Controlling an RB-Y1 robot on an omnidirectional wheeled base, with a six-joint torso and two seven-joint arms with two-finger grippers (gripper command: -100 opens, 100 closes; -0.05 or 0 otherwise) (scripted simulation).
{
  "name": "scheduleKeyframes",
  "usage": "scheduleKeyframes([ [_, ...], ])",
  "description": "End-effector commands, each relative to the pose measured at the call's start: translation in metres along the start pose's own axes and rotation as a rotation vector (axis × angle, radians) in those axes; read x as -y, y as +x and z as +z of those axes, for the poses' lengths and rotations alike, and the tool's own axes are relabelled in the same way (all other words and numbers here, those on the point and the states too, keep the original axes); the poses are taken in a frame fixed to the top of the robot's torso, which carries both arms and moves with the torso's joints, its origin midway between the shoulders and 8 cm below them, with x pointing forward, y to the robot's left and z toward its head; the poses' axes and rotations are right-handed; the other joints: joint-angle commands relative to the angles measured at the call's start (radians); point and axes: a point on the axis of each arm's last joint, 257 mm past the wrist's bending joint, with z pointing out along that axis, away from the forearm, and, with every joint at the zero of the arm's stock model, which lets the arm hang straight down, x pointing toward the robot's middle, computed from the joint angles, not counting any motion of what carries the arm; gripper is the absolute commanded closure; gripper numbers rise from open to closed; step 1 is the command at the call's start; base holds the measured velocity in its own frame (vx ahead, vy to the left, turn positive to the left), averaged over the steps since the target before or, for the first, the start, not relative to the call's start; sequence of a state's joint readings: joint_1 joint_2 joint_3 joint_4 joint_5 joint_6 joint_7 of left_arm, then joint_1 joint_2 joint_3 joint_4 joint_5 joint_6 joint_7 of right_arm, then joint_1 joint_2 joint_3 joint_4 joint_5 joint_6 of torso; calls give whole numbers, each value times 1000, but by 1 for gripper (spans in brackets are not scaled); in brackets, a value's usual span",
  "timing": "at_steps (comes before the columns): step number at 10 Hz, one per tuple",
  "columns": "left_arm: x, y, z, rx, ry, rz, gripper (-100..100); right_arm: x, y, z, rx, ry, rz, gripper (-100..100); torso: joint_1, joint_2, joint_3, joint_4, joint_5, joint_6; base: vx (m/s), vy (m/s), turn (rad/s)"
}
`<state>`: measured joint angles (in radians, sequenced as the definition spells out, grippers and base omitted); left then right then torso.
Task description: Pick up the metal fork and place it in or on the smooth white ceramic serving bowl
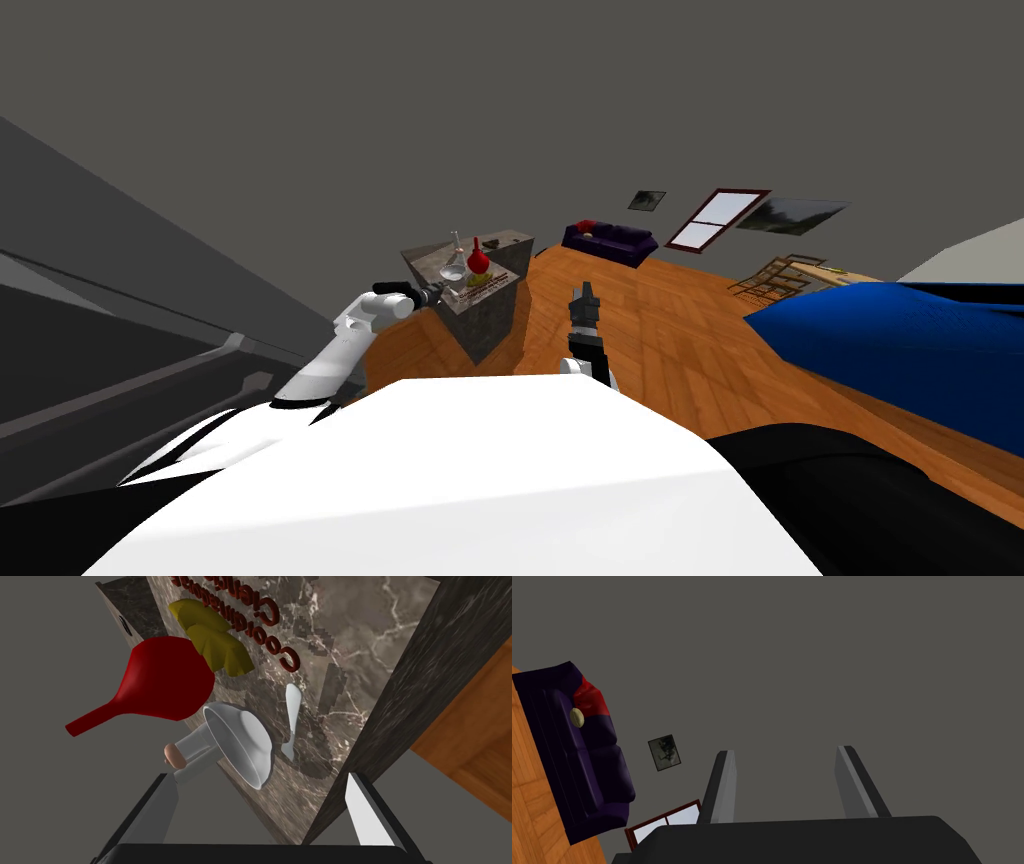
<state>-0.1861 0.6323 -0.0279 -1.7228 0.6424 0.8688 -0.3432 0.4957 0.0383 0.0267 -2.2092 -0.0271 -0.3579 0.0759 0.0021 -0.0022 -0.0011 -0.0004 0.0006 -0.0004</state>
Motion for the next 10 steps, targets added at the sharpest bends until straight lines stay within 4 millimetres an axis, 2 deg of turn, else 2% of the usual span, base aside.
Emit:
scheduleKeyframes([
  [1, -14, -1, 0, -14, -53, 4, -100, 0, 0, 0, 0, 0, 0, 0, 0, 0, 0, 0, 0, 0, 6, 27, -116],
  [2, -24, -10, 1, -19, -100, 11, -100, 0, 0, 0, 0, 0, 0, 0, 0, 0, 0, 0, 0, -1, 14, 28, -234],
  [3, -30, -8, 1, -27, -121, 11, -100, 0, 0, 0, 0, 0, 0, 0, 0, 0, 0, 0, 0, 0, 14, 31, -131],
  [4, -42, -17, 0, -32, -174, 15, -100, 0, 0, 0, 0, 0, 0, 0, 0, 0, 0, 0, 0, -1, 21, 28, -270],
  [5, -46, -16, -1, -37, -188, 15, -100, 0, 0, 0, 0, 0, 0, 0, 0, -1, -1, 0, 0, 0, 15, 27, -107],
  [6, -57, -26, -3, -38, -232, 17, -100, 0, 0, 0, 0, 0, 0, 0, 0, -1, -1, 0, 0, -1, 25, 23, -193],
  [7, -62, -24, -4, -46, -252, 17, -100, 0, 0, 0, 0, 0, 0, 0, 0, -1, -1, 0, 0, 0, 23, 26, -130],
  [8, -75, -33, -7, -49, -304, 17, -100, 0, 0, 0, 0, 0, 0, 0, 0, -1, -1, 0, 0, -1, 37, 28, -226],
  [9, -77, -32, -8, -53, -313, 17, -100, 0, 0, 0, 0, 0, 0, 0, 0, -2, -1, 0, 0, 0, 29, 29, -123],
  [10, -91, -40, -13, -57, -367, 16, -100, 0, 0, 0, 0, 0, 0, 0, 0, -2, -1, 0, 0, -1, 33, 24, -240],
])
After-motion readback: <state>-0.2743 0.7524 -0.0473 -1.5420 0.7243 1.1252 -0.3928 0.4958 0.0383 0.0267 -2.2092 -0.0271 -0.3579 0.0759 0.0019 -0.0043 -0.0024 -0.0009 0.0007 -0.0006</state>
